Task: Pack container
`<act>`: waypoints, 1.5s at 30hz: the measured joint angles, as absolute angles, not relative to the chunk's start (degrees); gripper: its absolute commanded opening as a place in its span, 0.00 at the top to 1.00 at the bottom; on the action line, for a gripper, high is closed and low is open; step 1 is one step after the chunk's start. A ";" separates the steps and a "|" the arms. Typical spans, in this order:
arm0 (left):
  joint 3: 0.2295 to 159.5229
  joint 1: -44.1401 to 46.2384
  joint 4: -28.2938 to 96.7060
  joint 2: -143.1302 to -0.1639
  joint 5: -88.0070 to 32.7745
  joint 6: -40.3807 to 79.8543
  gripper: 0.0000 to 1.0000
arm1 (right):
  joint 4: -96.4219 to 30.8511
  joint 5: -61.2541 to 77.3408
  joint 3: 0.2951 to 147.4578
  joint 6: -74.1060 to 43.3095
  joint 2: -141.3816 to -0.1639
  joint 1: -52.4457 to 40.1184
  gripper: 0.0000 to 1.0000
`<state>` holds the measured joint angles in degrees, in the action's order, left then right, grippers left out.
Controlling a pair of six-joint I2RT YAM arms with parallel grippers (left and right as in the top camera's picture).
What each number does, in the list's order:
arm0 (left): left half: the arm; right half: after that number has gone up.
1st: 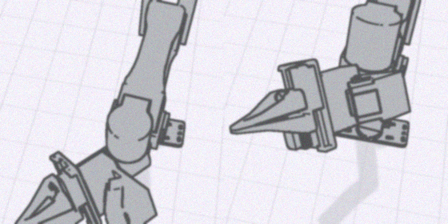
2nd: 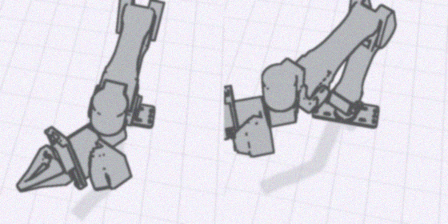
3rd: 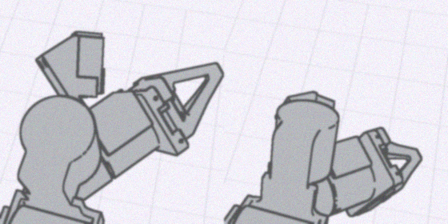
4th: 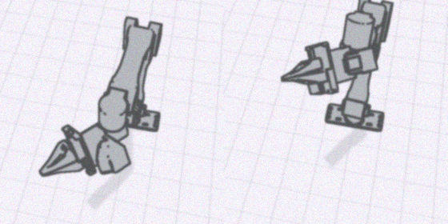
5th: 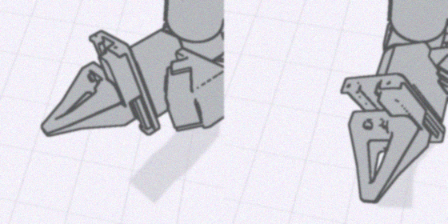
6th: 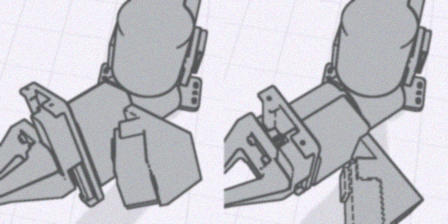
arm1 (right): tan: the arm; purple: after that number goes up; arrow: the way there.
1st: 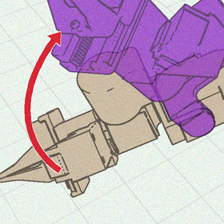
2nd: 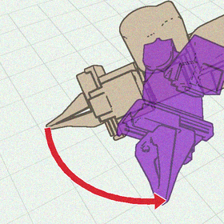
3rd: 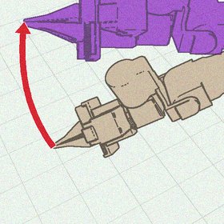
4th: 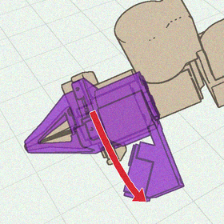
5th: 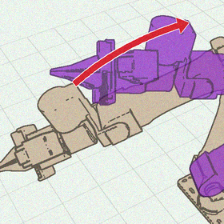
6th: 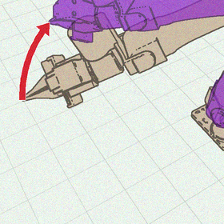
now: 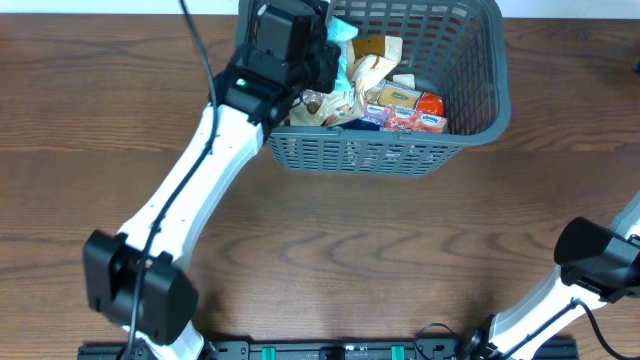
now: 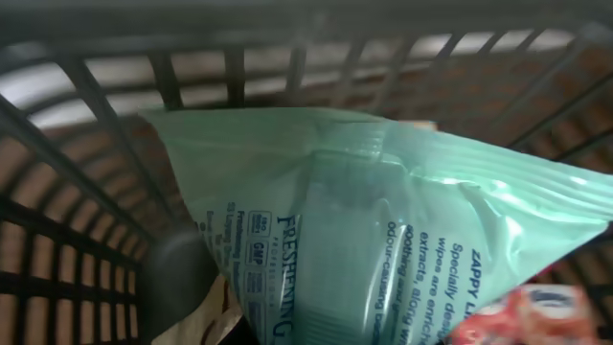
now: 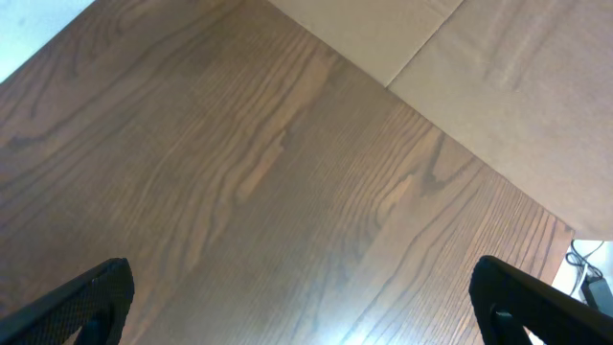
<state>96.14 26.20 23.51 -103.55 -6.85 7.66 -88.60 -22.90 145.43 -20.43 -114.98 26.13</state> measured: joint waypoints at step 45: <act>103.39 22.33 34.24 -74.81 6.50 2.90 0.01 | -88.60 -22.87 145.43 -20.43 -114.98 26.13 0.01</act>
<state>103.39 22.33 34.24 -74.81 6.50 2.90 -88.60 -22.87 145.43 -20.43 -114.98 26.13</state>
